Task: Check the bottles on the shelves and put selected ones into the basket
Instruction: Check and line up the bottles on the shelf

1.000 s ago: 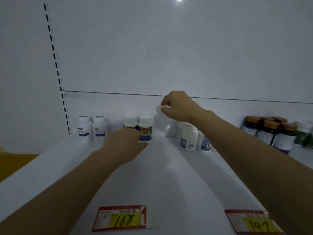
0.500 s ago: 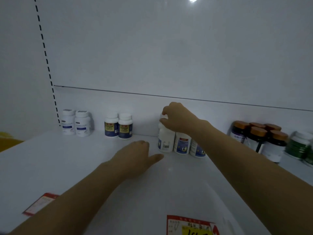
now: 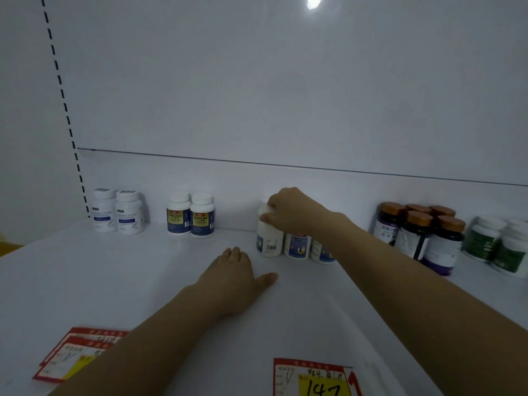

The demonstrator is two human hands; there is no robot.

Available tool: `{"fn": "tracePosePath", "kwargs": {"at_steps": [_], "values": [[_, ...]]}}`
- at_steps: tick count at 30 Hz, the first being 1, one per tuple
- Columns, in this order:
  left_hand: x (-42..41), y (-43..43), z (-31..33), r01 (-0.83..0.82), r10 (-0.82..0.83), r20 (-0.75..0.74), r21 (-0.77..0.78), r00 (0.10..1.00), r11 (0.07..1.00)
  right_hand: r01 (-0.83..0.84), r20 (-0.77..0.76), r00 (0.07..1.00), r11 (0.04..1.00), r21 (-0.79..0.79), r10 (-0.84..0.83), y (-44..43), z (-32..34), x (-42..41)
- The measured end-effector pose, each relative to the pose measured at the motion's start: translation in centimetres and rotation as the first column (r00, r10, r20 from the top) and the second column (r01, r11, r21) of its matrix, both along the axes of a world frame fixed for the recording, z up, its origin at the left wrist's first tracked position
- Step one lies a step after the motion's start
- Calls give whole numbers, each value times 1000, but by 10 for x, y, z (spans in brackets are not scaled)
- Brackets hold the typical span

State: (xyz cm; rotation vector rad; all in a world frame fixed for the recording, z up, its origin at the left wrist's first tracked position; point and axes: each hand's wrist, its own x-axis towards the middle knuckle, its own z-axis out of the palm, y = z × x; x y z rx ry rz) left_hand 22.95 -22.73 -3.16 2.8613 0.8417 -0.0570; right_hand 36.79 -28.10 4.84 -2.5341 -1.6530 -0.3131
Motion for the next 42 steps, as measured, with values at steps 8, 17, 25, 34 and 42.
{"fn": "tracePosePath", "kwargs": {"at_steps": [8,17,25,34,42], "values": [[3,4,-2,-1,2,44,-24,999,1000,20,-46,999,999,35,-18,-1,3,-7],[0,1,-2,-8,10,30,-43,1000,999,31,-108,994,999,43,-26,-5,7,-9],[1,0,13,-6,146,347,-373,926,928,-58,-234,967,983,173,99,-17,35,-16],[-12,10,51,392,249,695,-623,674,676,-140,-606,664,870,473,437,-37,68,-25],[-25,15,64,517,277,751,-628,600,581,-151,-630,537,799,582,561,-34,71,-26]]}}
